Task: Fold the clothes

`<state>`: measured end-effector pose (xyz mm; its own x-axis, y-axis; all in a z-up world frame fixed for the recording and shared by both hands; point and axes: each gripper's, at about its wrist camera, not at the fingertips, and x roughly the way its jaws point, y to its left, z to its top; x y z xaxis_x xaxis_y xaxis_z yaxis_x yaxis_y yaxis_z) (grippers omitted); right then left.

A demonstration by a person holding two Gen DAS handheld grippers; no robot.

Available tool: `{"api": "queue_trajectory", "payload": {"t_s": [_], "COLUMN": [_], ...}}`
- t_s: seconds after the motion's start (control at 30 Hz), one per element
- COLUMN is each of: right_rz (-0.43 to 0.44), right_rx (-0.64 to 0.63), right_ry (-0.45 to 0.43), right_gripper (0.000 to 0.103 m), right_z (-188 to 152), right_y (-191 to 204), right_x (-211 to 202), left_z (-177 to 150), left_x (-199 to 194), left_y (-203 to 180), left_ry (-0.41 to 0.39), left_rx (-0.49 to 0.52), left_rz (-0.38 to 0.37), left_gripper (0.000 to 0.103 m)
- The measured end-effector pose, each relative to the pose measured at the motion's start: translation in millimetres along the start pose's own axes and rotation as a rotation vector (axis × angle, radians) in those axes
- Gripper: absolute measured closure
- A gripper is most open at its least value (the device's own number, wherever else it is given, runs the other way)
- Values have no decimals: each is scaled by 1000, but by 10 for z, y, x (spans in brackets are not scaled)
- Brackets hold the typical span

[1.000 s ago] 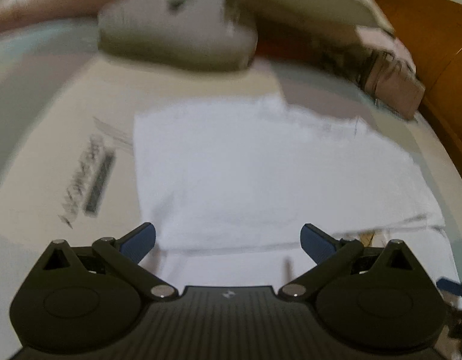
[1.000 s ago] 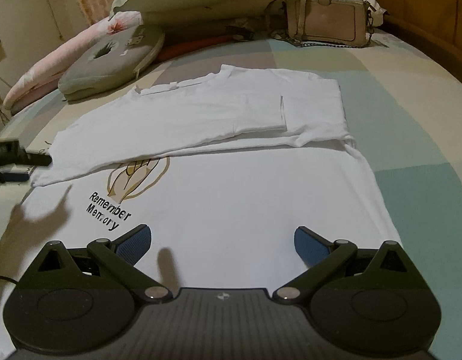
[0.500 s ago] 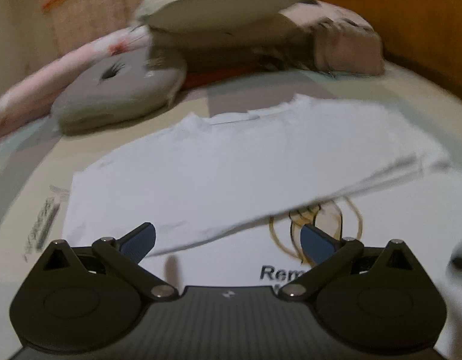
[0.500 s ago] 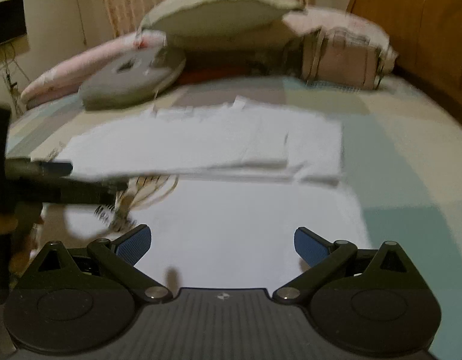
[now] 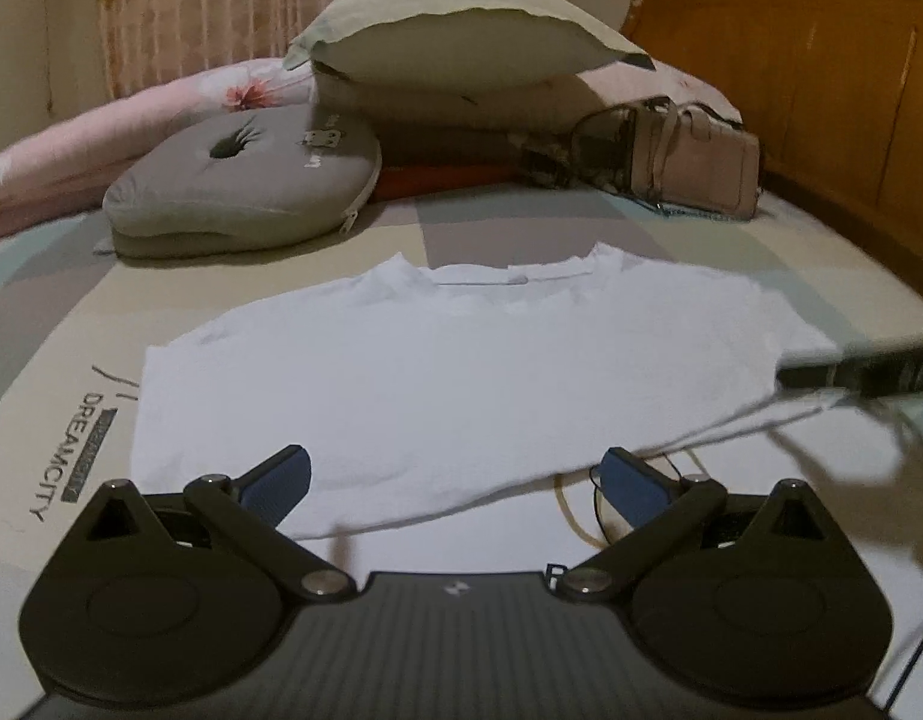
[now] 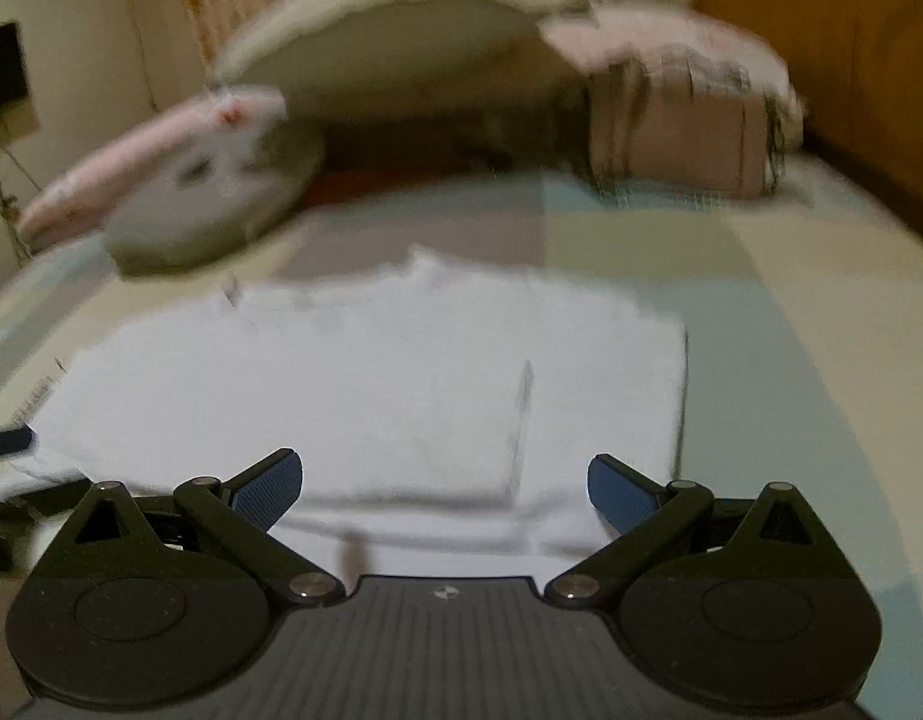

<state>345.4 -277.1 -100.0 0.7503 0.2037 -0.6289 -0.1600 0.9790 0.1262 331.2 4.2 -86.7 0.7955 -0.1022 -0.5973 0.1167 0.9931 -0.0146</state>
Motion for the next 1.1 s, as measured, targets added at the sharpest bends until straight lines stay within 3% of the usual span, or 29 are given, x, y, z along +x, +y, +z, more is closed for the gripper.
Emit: {"api": "queue_trajectory", "payload": {"t_s": [0.2,0.4,0.57,0.67,0.9,0.97,1.1], "right_rz": [6,6,-32,-68,-67,-73,-56], "right_rx": [9,-13,-10,7,-3,-5,9], "right_ry": [84,29,118,156,107,107,138], "right_gripper": [0,0,0,0,0,0,0], "right_z": [-104,123,-25,-85,-449,-576,-840], "right_y": [-75,11,-78,10,381,466,609], "right_x": [52,122,212,-117,-1232,-1403,-1495], "left_z": [15,18,25,41,111,103,-4], "left_x": [-7,-16,-18,-45,-400,-614,-1077], "left_y": [104,110,127,127,4,-60,-256], "left_ry": [8,6,11,12,-22,-28,-21], "left_rx": [-57,-57,-58,-57,-27,-19,97], "left_rz": [13,3,7,2,-55,-73,-85], "left_gripper": [1,1,1,1,1,1,1]}}
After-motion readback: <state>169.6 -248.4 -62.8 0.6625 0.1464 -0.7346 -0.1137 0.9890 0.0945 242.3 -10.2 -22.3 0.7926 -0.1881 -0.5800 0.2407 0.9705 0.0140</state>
